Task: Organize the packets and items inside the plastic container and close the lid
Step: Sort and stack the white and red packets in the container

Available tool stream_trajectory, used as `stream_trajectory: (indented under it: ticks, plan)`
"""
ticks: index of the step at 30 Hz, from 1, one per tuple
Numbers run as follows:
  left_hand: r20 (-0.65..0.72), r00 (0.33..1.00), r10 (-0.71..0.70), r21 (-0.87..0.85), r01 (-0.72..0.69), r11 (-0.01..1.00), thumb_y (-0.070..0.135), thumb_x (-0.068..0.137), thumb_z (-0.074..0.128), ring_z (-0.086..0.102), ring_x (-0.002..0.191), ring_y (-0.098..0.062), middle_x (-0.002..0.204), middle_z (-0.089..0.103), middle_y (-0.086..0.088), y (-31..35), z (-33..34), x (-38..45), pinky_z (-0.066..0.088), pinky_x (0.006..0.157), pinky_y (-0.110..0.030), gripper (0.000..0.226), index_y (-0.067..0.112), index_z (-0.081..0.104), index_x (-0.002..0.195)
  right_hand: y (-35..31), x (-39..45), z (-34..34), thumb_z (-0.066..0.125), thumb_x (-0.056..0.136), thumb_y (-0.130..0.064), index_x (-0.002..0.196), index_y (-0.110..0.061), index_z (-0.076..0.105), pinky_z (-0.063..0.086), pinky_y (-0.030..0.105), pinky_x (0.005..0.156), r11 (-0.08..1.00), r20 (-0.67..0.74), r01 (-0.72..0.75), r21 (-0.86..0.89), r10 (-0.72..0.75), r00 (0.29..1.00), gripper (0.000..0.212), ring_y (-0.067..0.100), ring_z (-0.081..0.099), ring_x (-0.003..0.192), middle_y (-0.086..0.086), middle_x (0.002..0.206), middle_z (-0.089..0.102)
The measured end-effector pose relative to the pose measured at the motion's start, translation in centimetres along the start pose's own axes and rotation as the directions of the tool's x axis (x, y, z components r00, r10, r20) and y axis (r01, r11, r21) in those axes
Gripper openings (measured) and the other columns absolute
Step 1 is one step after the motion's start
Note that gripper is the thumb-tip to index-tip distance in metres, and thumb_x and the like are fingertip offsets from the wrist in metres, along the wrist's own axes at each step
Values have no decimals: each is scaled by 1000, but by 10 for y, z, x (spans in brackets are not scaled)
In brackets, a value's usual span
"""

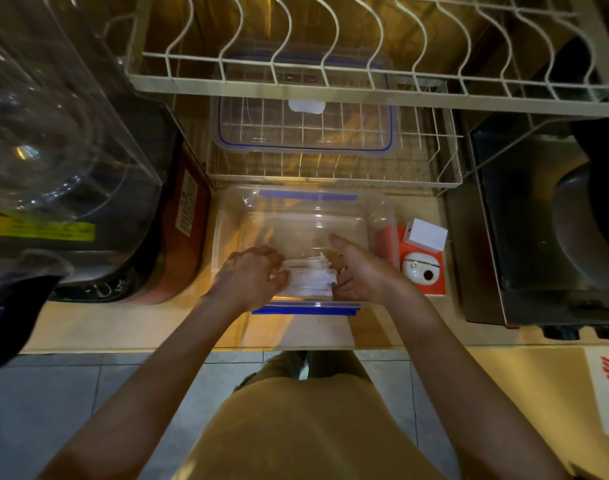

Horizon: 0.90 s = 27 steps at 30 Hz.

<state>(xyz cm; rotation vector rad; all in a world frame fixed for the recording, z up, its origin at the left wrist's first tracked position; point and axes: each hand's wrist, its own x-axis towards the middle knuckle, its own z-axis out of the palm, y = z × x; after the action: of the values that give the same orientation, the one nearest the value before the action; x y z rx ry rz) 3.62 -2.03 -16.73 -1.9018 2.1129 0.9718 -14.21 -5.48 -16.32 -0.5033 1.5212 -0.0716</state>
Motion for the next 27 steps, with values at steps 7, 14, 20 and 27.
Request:
stream_trajectory:
  ticks: [7,14,20,27]
  plan:
    - [73,995,63,30,-65,997,41,84,58,45,125,-20,142,43,0,-2,-2,8,40,100,-39,54,23,44,134,-3,-11,-6,43,89,-55,115,-6,54,45,37,97,992,-24,34,-121,-37,999,56,31,59,106,20,118,58]
    - [180,957,226,81,-243,967,26,70,75,43,126,-22,137,46,-2,10,-3,31,44,101,-39,68,22,45,131,-2,-15,-7,45,93,-33,94,-9,60,48,36,93,980,-114,139,-140,-155,981,28,31,62,104,21,115,63]
    - [69,951,302,294,-309,904,27,80,65,47,121,-22,135,48,-4,22,6,31,44,98,-35,53,19,46,129,-1,-7,-4,43,91,-46,89,-11,59,49,37,92,992,-98,97,-77,-104,990,39,29,61,99,13,99,63]
    - [120,965,235,31,-240,970,32,77,69,48,122,-21,132,54,-4,18,5,31,43,100,-35,53,17,54,125,1,-10,-9,42,91,-49,101,-10,60,49,33,84,993,-107,99,-60,-105,989,44,24,62,91,7,91,64]
